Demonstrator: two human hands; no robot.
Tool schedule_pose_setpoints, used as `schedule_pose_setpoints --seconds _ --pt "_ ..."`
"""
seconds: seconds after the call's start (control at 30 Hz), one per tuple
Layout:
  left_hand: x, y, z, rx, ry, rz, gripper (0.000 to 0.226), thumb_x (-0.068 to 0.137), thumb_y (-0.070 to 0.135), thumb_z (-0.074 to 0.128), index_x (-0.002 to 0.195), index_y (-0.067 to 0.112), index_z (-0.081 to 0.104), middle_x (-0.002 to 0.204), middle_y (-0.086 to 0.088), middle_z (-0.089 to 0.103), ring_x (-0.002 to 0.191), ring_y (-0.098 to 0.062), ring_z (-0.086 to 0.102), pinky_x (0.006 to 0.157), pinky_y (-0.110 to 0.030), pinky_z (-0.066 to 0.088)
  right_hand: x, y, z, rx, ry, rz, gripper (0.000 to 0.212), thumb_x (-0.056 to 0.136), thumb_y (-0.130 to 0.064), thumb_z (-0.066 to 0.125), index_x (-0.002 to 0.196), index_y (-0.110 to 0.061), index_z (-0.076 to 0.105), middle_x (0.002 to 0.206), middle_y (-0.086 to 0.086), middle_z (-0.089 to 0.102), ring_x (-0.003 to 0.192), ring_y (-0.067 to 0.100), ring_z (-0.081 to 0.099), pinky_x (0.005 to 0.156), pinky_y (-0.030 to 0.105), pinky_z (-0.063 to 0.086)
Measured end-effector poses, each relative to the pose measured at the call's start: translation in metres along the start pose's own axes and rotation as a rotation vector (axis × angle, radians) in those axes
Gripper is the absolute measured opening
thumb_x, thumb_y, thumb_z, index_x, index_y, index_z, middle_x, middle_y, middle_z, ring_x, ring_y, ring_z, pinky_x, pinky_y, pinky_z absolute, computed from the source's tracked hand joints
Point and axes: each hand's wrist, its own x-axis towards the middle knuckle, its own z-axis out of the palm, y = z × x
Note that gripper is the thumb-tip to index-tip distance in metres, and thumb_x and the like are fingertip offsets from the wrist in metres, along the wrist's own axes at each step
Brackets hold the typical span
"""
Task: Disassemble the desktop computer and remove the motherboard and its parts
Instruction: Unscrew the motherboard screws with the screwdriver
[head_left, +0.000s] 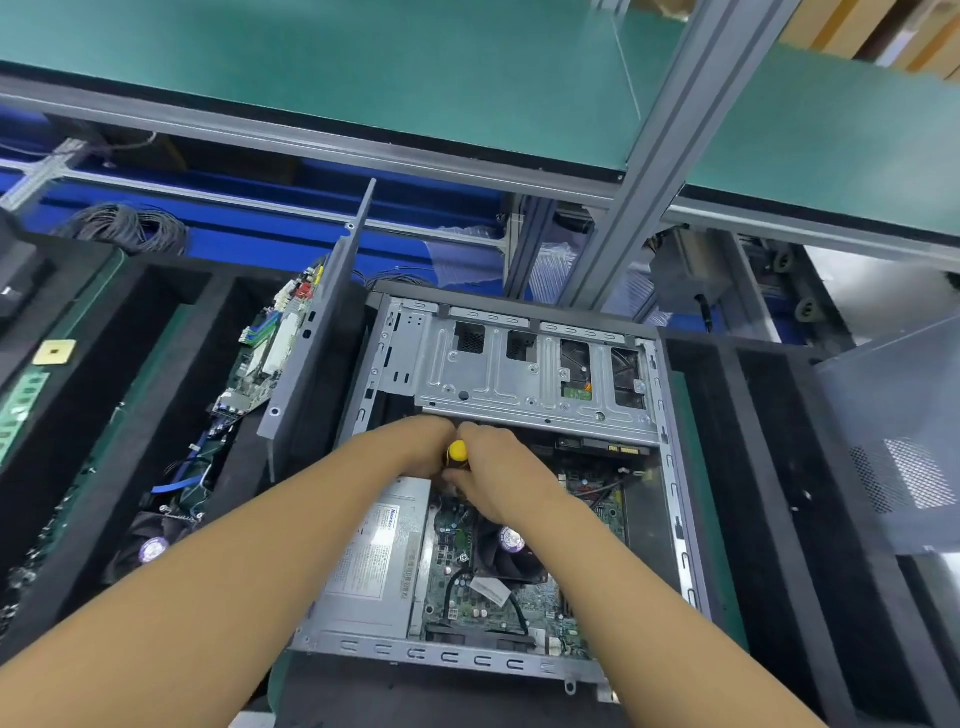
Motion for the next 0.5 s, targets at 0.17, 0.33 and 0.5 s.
schedule_pose_setpoints --seconds 0.17,0.33,0.5 --pt "0.008 -0.001 0.001 -0.021 -0.033 0.008 0.029 0.084 0.016 0.073 0.063 0.029 0.058 0.055 0.018 0.056 0.058 -0.004 0.05 0.054 -0.015 0.036 -0.013 -0.004 -0.011 -0.099 0.192 0.046 0.048 0.091 -0.061 0.055 0.099 -0.014 0.05 0.091 0.01 0.062 0.083 0.031 0.06 0.063 0.036 0.044" --pt "0.01 -0.01 0.005 -0.028 0.018 0.056 0.01 0.082 0.022 0.077 0.089 0.027 0.073 0.078 0.016 0.058 0.079 -0.008 0.052 0.064 -0.021 0.037 -0.005 -0.022 -0.021 -0.149 0.126 -0.052 0.02 0.097 -0.029 0.056 0.101 -0.01 0.058 0.101 0.013 0.06 0.095 0.033 0.06 0.069 0.034 0.04" --pt "0.01 -0.016 0.005 -0.062 0.024 0.076 0.014 0.082 0.022 0.077 0.092 0.027 0.069 0.076 0.021 0.055 0.075 -0.007 0.05 0.057 -0.008 0.033 -0.005 -0.021 -0.03 -0.302 0.086 -0.175 0.02 0.09 -0.001 0.062 0.108 -0.009 0.065 0.107 0.009 0.055 0.099 0.029 0.06 0.071 0.034 0.044"
